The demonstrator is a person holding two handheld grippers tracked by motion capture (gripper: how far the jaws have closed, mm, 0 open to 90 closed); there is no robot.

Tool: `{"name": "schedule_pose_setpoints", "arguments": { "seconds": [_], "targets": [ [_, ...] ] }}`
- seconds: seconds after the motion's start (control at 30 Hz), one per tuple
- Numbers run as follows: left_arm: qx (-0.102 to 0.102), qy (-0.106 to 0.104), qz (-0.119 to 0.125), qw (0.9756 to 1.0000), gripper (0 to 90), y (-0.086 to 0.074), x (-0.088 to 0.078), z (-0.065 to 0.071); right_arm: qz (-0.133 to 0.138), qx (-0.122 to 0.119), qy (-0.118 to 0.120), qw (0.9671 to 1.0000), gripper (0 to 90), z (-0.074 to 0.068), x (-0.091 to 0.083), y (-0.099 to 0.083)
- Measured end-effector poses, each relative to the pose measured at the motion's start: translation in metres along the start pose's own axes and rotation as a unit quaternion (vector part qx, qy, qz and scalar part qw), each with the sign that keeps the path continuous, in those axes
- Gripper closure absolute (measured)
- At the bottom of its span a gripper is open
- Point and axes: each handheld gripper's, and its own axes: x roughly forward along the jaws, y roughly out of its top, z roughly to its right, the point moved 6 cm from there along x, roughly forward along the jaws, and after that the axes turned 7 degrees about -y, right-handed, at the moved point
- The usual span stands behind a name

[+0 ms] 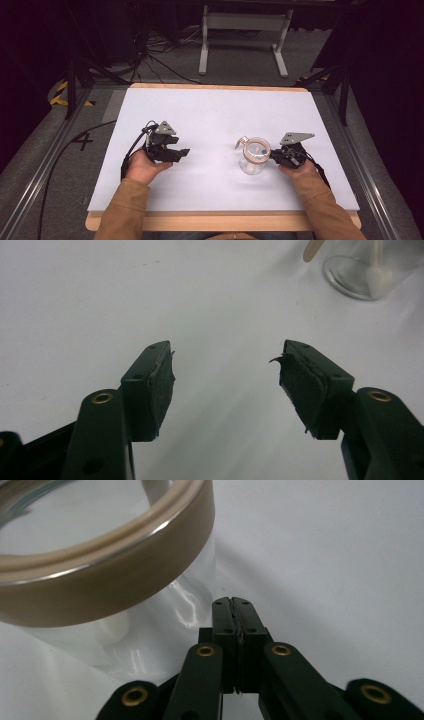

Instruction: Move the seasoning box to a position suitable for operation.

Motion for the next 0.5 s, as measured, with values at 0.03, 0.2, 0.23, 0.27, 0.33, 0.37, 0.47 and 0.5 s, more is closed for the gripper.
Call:
{"name": "schedule_pose_setpoints", "arguments": {
  "seconds": [0.03,0.2,0.23,0.27,0.33,0.37,0.47,0.5],
  "targets": [
    [0.000,0.001,0.001,1.0000,38.5,0.000,0.000,0.000,-0.001,-0.003,0.001,1.0000,89.5,0.000,0.000,0.000],
    [-0.010,-0.010,0.010,0.9999,38.8,0.003,0.001,0.001,-0.008,-0.013,0.010,0.9998,89.5,-0.009,-0.001,0.001],
    [-0.017,-0.014,0.012,0.9997,39.5,0.004,0.002,0.000,-0.008,-0.015,0.012,0.9998,89.5,-0.010,-0.001,0.001],
    [-0.031,-0.018,0.013,0.9993,40.2,0.005,0.002,0.001,-0.010,-0.018,0.013,0.9997,89.5,-0.012,-0.001,0.001],
    [-0.041,-0.027,0.015,0.9987,40.1,0.006,0.004,0.002,-0.011,-0.021,0.014,0.9996,89.5,-0.014,-0.001,0.001],
    [-0.039,-0.028,0.014,0.9987,41.3,0.006,0.005,0.002,-0.014,-0.029,0.014,0.9994,89.5,-0.019,-0.002,0.001],
    [-0.019,-0.021,-0.001,0.9996,42.7,0.007,0.008,0.003,-0.018,-0.036,0.016,0.9991,89.5,-0.024,-0.002,0.000],
    [-0.016,-0.022,-0.008,0.9996,43.3,0.008,0.009,0.003,-0.019,-0.041,0.018,0.9988,89.5,-0.028,-0.002,0.000]
  ]
}}
